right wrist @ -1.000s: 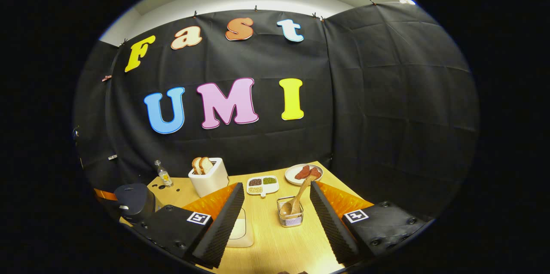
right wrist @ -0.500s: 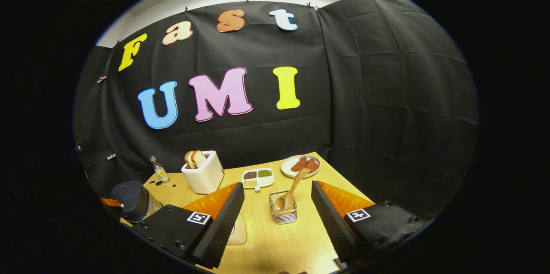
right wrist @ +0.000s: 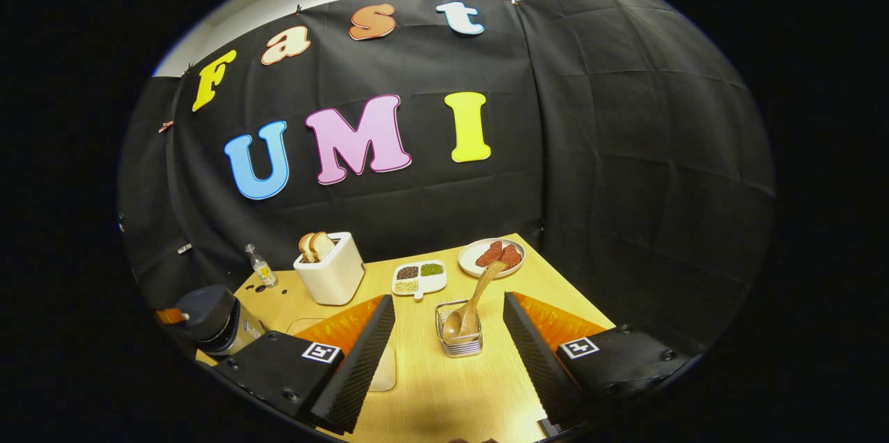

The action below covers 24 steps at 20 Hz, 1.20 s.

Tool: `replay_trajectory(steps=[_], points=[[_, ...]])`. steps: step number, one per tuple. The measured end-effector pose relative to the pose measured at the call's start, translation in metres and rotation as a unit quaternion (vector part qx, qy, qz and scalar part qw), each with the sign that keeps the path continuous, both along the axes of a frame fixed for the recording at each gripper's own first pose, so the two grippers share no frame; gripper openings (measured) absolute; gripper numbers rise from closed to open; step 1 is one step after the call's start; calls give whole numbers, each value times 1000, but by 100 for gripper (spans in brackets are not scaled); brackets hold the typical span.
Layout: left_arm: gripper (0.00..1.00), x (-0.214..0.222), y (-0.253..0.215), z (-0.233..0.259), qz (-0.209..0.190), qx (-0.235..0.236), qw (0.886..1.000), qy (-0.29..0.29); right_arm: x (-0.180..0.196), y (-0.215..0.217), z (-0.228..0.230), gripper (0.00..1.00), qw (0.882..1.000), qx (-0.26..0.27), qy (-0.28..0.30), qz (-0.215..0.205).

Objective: Close the left gripper, press the button to open the rice cooker; take a wooden spoon from the chopstick holder with the right hand, scoop a spoonful of rice and pour it into the rice cooker, then put the wooden spoon back into the chopstick holder.

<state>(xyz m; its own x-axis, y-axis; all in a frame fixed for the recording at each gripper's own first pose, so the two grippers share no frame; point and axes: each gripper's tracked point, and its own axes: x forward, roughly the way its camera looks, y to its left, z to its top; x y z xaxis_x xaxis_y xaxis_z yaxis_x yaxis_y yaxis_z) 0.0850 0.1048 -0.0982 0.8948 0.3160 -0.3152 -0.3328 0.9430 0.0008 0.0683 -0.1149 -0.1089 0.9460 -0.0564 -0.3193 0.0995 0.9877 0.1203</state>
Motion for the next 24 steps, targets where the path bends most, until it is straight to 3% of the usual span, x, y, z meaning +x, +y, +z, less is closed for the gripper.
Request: replay_trajectory(steps=[3, 6, 8, 10, 14, 19, 24], points=[[7, -4, 0, 57, 31, 12, 996, -80, 12, -12, -2, 98, 1000, 3, -1, -5], [7, -10, -14, 72, 42, 12, 994, -101, 26, -21, -9, 98, 1000, 8, 2, 1], [16, -15, -25, 69, 41, 16, 994, -96, 37, -28, -17, 98, 1000, 12, 6, 5], [30, -20, -40, 66, 40, 10, 995, -94, 49, -38, -32, 98, 1000, 18, 17, 5], [98, -28, -74, 57, 39, 20, 995, -90, 74, -51, -67, 99, 998, 41, 52, 7], [95, -30, -109, 36, 41, 30, 997, -64, 108, -52, -117, 98, 991, 80, 102, 12], [96, -33, -138, 0, 48, 11, 999, -19, 148, -49, -149, 99, 986, 112, 122, 2]])
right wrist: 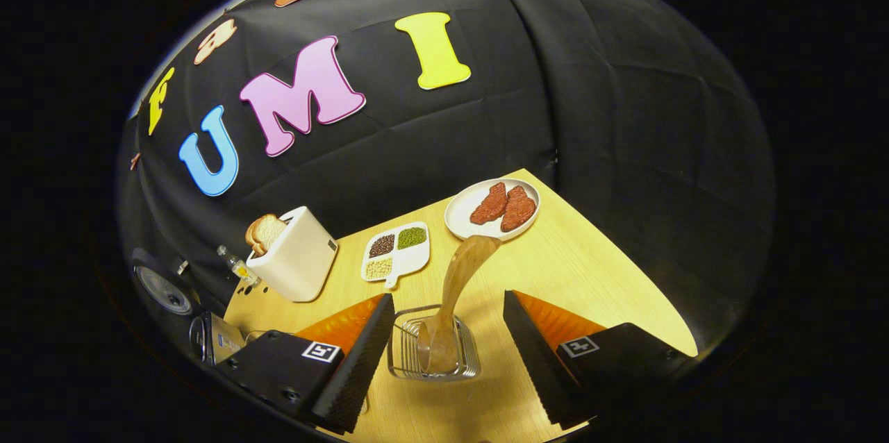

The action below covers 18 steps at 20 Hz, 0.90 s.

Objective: Close the left gripper, press the button to open the rice cooker; take a wooden spoon from the chopstick holder with the right hand, scoop a spoonful of rice and pour it into the rice cooker, then put the wooden spoon back into the chopstick holder.

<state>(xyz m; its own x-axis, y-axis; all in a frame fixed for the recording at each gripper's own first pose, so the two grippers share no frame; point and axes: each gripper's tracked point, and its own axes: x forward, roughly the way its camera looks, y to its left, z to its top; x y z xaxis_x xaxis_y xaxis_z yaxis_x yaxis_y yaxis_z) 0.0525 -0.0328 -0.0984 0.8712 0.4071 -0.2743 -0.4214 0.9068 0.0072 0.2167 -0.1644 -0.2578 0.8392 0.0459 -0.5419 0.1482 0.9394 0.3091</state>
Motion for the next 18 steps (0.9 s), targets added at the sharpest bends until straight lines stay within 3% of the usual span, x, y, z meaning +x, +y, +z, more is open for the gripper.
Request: replay_trajectory(steps=[2, 3, 4, 6, 7, 10, 11, 12, 14, 18], points=[[95, -3, -6, -12, 1, -4, 1000, 16, 15, -1, -12, 98, 1000, 9, 7, -8], [95, -4, -9, -18, 3, -8, 1000, 23, 22, -1, -17, 92, 1000, 15, 9, -11], [95, -6, -11, -24, 5, -13, 999, 31, 28, -1, -23, 97, 1000, 17, 13, -15], [96, -9, -14, -35, 11, -21, 999, 43, 38, -2, -37, 96, 1000, 10, 17, -15], [96, -10, -16, -39, 12, -25, 998, 49, 42, -3, -41, 86, 1000, 7, 16, -18], [95, -12, -26, -60, 1, -42, 996, 76, 51, 1, -49, 35, 1000, 8, 17, -17], [96, -10, -29, -63, -4, -44, 996, 82, 50, 6, -51, 43, 1000, 15, 25, -9], [95, -7, -31, -66, -8, -45, 995, 84, 40, 6, -46, 43, 999, 17, 37, -14], [95, -2, -37, -70, -16, -52, 995, 86, 50, 6, -54, 22, 999, 32, 37, -13], [96, 6, -48, -73, -34, -56, 994, 85, 44, 11, -39, 18, 999, 31, 22, 0]])
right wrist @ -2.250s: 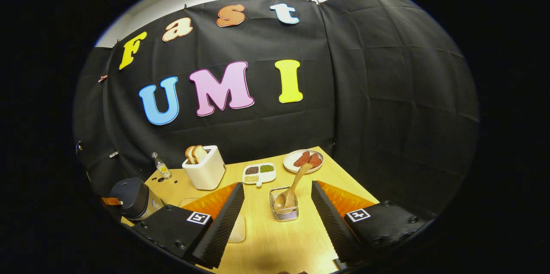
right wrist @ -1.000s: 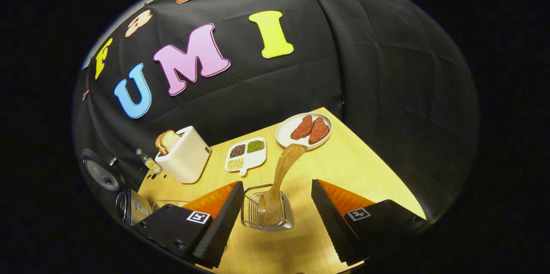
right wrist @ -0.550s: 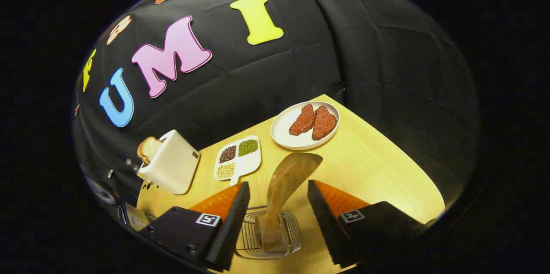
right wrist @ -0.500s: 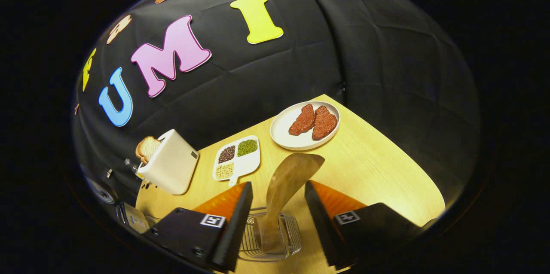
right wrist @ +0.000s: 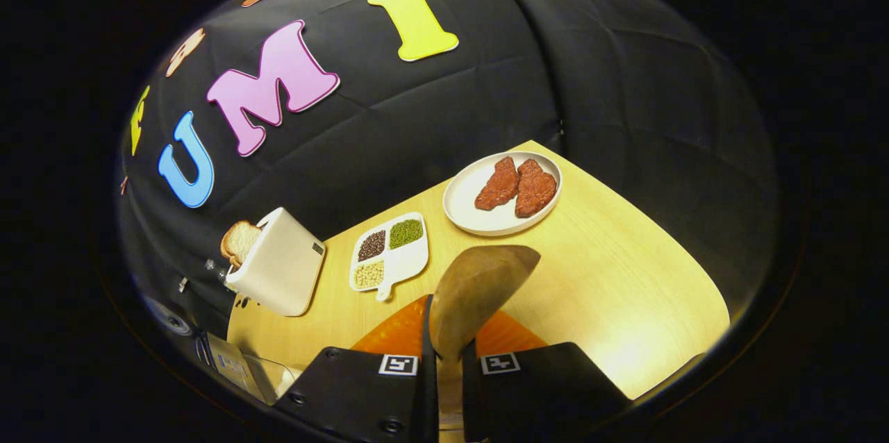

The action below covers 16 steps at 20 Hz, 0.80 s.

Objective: Close the left gripper, press the button to open the rice cooker; take a wooden spoon from the chopstick holder with the right hand, scoop a spoonful of rice and pour it into the rice cooker, then put the wooden spoon back into the chopstick holder.

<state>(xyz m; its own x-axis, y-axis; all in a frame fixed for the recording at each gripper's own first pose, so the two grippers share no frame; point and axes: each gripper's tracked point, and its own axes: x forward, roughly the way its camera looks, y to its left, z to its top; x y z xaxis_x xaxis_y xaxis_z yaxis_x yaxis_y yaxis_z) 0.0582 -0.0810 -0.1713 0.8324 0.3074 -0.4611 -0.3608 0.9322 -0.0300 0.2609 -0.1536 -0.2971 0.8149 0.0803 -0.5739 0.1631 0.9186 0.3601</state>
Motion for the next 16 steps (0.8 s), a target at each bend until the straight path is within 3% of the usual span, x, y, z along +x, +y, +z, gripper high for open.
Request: replay_trajectory(steps=[7, 11, 12, 13, 16], points=[[95, -7, 13, 0, -19, 6, 1000, -10, -14, 15, 85, 18, 996, -23, -82, 19], [95, -15, 31, 8, -31, 13, 999, -26, -29, 57, 128, 18, 993, -4, -113, 45], [95, -18, 36, 10, -34, 12, 999, -31, -32, 73, 133, 13, 992, 6, -115, 53], [95, -20, 43, 12, -36, 11, 999, -35, -36, 87, 137, 18, 991, 13, -116, 62], [95, -30, 60, 8, -41, -7, 998, -38, -43, 126, 142, 18, 988, 8, -126, 85]])
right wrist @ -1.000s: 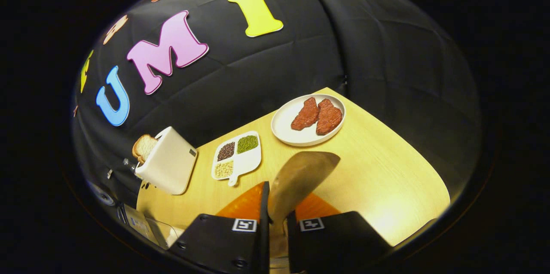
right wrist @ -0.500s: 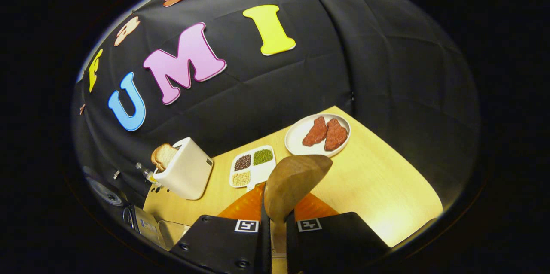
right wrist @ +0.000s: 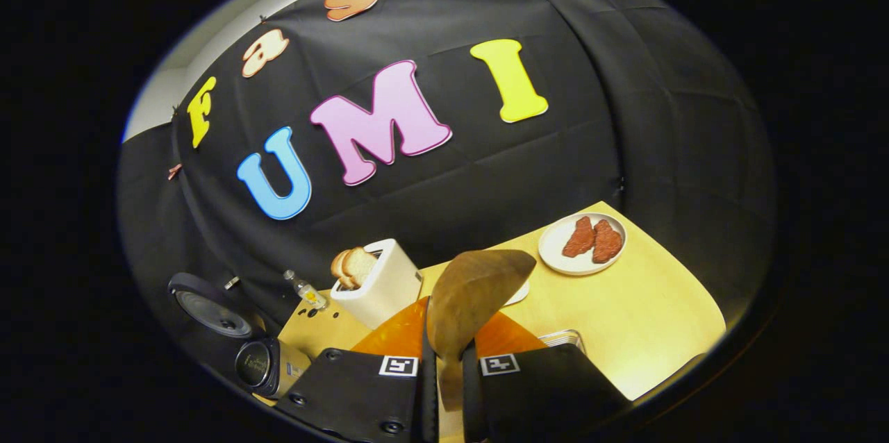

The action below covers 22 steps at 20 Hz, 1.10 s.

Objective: Close the left gripper, press the button to open the rice cooker; take a wooden spoon from the chopstick holder with the right hand, scoop a spoonful of rice and pour it into the rice cooker, then put the wooden spoon back into the chopstick holder.

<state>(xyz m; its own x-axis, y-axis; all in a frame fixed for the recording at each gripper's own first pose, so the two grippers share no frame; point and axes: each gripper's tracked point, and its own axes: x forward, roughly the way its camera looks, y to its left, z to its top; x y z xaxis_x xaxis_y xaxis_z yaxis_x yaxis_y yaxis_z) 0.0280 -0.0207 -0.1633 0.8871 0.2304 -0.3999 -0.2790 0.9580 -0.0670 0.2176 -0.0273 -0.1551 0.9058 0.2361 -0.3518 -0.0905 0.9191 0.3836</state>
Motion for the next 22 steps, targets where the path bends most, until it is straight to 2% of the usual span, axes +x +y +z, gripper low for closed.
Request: replay_trajectory(steps=[3, 7, 14, 17, 22], points=[[96, -10, 20, -9, 1, -32, 999, 1, -10, 38, -13, 18, 1000, -13, 3, 23], [95, -18, 50, -25, 8, -45, 999, 7, -22, 73, -57, 18, 999, -33, 21, 36], [95, -29, 81, -60, 17, -67, 997, 20, -34, 95, -136, 18, 996, -68, 55, 18], [95, -35, 92, -73, 29, -75, 996, 33, -52, 116, -155, 18, 995, -49, 82, 23], [95, -45, 101, -68, 35, -79, 996, 26, -67, 151, -153, 18, 994, -15, 107, 25]])
